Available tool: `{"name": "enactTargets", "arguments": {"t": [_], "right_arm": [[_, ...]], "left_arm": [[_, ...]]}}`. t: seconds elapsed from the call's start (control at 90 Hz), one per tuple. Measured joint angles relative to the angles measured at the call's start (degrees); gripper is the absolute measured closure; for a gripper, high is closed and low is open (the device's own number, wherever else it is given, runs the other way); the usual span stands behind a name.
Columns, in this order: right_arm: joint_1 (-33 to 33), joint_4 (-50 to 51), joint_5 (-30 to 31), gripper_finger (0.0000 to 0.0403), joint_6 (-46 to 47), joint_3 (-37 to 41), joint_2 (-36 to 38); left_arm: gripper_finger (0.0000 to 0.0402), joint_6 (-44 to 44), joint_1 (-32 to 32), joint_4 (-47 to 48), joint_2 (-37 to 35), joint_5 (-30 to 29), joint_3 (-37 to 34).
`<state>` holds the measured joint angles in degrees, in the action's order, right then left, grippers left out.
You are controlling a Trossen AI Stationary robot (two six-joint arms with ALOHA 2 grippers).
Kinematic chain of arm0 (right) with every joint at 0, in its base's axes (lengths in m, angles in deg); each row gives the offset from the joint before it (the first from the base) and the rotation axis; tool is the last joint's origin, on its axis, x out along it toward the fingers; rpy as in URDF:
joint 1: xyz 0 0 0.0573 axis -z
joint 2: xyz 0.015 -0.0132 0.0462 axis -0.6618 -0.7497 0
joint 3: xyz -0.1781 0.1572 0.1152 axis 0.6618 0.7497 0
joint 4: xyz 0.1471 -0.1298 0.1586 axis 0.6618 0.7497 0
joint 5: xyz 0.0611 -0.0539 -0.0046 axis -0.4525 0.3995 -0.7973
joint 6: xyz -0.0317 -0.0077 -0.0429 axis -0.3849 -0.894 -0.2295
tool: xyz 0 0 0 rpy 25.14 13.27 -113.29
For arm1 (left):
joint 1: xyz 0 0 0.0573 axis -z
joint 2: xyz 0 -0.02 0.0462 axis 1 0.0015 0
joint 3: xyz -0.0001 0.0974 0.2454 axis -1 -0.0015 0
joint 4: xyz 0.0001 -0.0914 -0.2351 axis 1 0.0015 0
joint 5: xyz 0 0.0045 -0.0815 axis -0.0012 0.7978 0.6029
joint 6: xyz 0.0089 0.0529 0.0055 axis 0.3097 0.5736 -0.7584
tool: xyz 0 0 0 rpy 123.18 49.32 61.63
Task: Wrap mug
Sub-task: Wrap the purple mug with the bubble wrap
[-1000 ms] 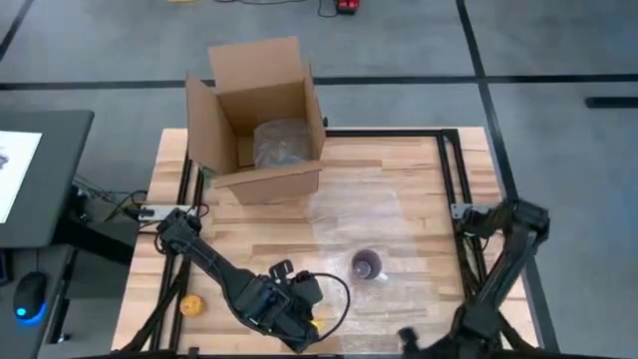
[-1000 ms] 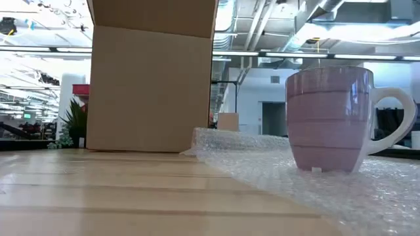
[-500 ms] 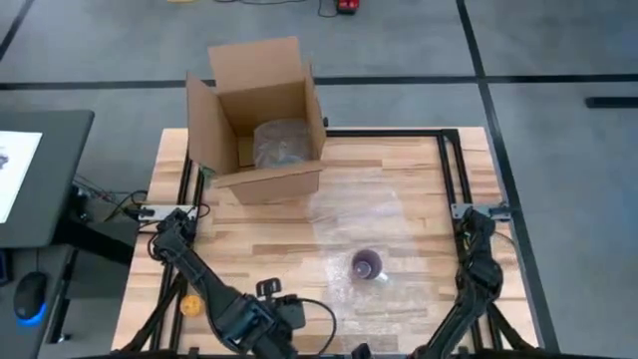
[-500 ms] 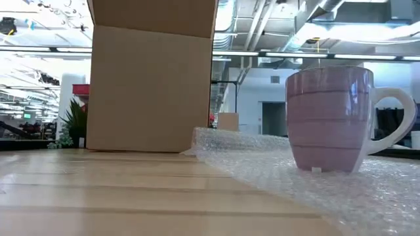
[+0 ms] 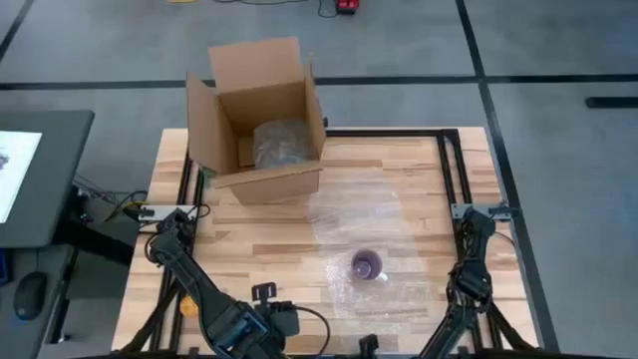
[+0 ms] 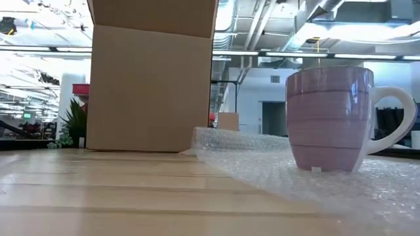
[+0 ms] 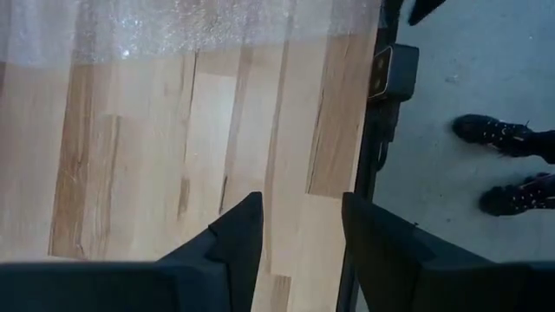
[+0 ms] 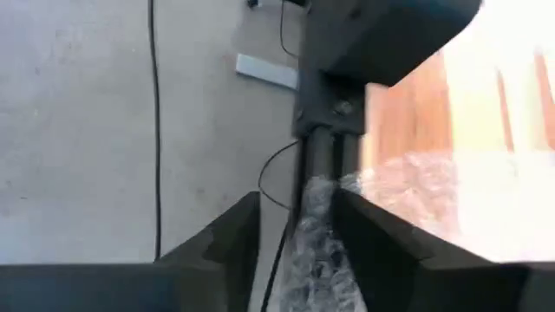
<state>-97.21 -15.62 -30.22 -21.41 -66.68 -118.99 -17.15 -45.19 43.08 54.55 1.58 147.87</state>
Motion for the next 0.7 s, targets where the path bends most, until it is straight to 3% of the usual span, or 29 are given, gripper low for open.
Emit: {"name": "enactTargets", "arguments": {"t": [0.156, 0.433, 0.7], "right_arm": [[0.9, 4.1, -1.9, 0.0392, 0.3, -4.6, 0.1], [2.9, 15.6, -1.1, 0.0401, 1.5, -15.8, 5.1], [7.5, 24.6, 0.1, 0.0402, 1.9, -16.4, 12.3]], "left_arm": [[0.0263, 0.0, 0.0, 0.0, 0.0, 0.0, 0.0], [0.0263, 0.6, 0.0, 2.7, 0.0, -1.6, 0.0], [0.0263, 2.4, 0.0, 2.5, 0.0, -7.7, -0.7]]}}
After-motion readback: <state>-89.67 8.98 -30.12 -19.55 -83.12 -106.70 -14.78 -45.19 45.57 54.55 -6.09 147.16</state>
